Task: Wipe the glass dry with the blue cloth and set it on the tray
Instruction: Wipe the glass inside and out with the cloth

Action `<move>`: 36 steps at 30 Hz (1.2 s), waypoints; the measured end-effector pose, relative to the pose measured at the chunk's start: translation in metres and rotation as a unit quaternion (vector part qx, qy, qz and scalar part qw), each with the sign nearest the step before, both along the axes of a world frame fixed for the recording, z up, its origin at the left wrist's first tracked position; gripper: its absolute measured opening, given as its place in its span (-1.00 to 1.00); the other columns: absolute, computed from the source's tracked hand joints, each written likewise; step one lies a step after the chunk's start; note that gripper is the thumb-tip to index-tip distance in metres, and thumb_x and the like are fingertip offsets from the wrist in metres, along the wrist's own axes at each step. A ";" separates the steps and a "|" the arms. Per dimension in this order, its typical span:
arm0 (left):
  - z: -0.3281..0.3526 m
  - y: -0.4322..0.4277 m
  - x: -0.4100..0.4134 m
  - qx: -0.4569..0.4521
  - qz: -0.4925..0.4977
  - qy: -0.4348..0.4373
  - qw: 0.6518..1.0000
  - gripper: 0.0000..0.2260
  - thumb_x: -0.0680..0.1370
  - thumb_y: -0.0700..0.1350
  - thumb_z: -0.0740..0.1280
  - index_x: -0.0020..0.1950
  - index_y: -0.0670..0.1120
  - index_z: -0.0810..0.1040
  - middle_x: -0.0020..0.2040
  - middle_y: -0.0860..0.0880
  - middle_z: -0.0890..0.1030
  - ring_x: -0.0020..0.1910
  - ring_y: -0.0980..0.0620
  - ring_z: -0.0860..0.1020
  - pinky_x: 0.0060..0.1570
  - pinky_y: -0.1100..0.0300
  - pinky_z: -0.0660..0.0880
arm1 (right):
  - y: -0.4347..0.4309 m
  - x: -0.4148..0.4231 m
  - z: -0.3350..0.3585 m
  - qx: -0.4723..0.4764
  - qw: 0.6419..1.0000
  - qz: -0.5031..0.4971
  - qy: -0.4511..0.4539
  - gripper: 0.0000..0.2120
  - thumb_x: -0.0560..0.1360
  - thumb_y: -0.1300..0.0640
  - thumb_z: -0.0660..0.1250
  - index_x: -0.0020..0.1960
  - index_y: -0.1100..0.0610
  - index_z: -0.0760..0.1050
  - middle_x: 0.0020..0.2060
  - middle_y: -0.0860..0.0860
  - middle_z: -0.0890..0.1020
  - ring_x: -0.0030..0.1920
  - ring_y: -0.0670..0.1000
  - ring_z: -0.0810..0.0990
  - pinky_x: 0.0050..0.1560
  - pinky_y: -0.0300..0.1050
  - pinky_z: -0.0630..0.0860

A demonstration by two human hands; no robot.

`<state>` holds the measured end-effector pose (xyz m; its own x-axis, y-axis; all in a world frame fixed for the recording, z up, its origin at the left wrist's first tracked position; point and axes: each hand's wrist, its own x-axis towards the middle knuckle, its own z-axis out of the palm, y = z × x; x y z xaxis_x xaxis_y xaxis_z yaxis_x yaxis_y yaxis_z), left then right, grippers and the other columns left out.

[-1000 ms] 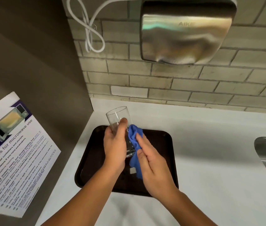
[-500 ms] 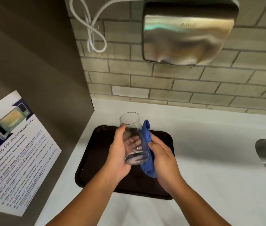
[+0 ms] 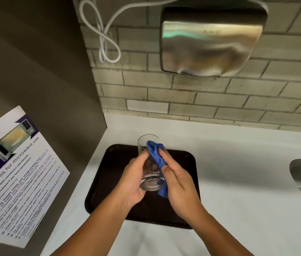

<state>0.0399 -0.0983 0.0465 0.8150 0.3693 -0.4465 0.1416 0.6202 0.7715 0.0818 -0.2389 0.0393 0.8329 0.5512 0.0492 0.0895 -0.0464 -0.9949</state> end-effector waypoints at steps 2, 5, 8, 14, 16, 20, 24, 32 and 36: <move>0.000 -0.003 0.000 -0.011 0.017 -0.007 1.000 -0.62 0.59 0.10 0.53 0.27 -0.14 0.78 0.17 -0.19 0.79 0.05 -0.11 0.81 -0.01 0.01 0.74 | 0.000 0.004 0.000 0.008 1.000 -0.004 0.019 -0.50 0.80 0.26 0.13 0.41 -0.31 0.55 0.30 -0.16 0.75 0.32 -0.16 0.70 0.31 -0.26 0.61; -0.002 -0.004 0.000 0.000 0.028 0.004 1.000 -0.68 0.61 0.10 0.52 0.21 -0.11 0.79 0.13 -0.15 0.79 0.00 -0.07 0.81 -0.08 0.05 0.74 | 0.001 0.006 0.004 -0.002 1.000 -0.021 0.021 -0.48 0.76 0.12 0.14 0.25 -0.54 0.58 0.22 -0.25 0.76 0.24 -0.20 0.73 0.20 -0.35 0.63; -0.002 -0.005 -0.001 0.023 -0.002 0.008 1.000 -0.69 0.62 0.17 0.47 0.14 -0.01 0.84 0.14 -0.15 0.84 0.05 -0.09 0.83 -0.09 0.07 0.73 | -0.001 0.005 0.003 -0.005 1.000 -0.017 -0.017 -0.51 0.77 0.08 0.16 0.38 -0.55 0.47 0.47 -0.18 0.62 0.41 -0.20 0.63 0.37 -0.30 0.57; -0.002 -0.011 -0.001 0.057 -0.039 0.012 0.998 -0.49 0.54 0.18 0.57 0.41 0.00 0.64 0.22 -0.14 0.82 0.17 -0.14 0.81 0.01 -0.02 0.74 | 0.003 0.026 0.002 -0.023 1.000 0.000 -0.011 -0.55 0.79 0.14 0.16 0.48 -0.38 0.43 0.30 -0.40 0.68 0.35 -0.25 0.65 0.39 -0.23 0.59; -0.004 -0.010 -0.002 0.046 -0.039 -0.001 0.998 -0.44 0.46 0.13 0.63 0.41 -0.02 0.64 0.20 -0.14 0.83 0.16 -0.14 0.81 0.03 -0.02 0.73 | 0.002 0.026 0.003 -0.042 0.997 0.013 -0.060 -0.54 0.77 0.09 0.16 0.57 -0.32 0.37 0.40 -0.48 0.58 0.45 -0.30 0.55 0.41 -0.38 0.48; -0.006 -0.009 -0.002 0.043 -0.053 -0.012 0.998 -0.44 0.40 0.09 0.64 0.36 -0.05 0.67 0.15 -0.14 0.84 0.11 -0.13 0.81 0.04 -0.01 0.73 | 0.003 0.045 0.001 -0.015 0.999 -0.023 0.025 -0.59 0.80 0.24 0.14 0.54 -0.10 0.49 0.21 -0.22 0.77 0.30 -0.01 0.73 0.30 -0.14 0.66; -0.009 -0.008 0.000 0.074 -0.011 -0.015 0.997 -0.30 0.31 0.12 0.68 0.40 -0.05 0.61 0.17 -0.24 0.78 0.11 -0.10 0.75 0.07 0.00 0.73 | 0.006 0.044 0.003 -0.004 0.999 -0.036 0.025 -0.59 0.77 0.19 0.17 0.57 -0.02 0.50 0.39 -0.03 0.71 0.40 0.05 0.67 0.47 0.12 0.57; -0.013 -0.006 -0.002 0.108 -0.007 -0.010 0.994 -0.50 0.43 0.13 0.61 0.28 -0.09 0.68 0.15 -0.12 0.81 0.08 -0.06 0.79 0.22 -0.06 0.69 | 0.008 0.047 -0.005 0.071 0.966 -0.082 0.233 -0.68 0.72 0.31 0.23 0.26 0.10 0.72 0.16 0.23 0.79 0.22 0.30 0.75 0.14 0.06 0.70; -0.009 0.001 -0.001 0.092 -0.013 0.006 0.996 -0.55 0.52 0.17 0.48 0.31 -0.07 0.71 0.15 -0.18 0.83 0.10 -0.16 0.81 0.10 -0.10 0.74 | 0.010 0.043 -0.005 0.121 0.965 -0.072 0.221 -0.64 0.73 0.29 0.22 0.26 0.01 0.73 0.16 0.12 0.81 0.13 0.13 0.81 0.10 -0.03 0.73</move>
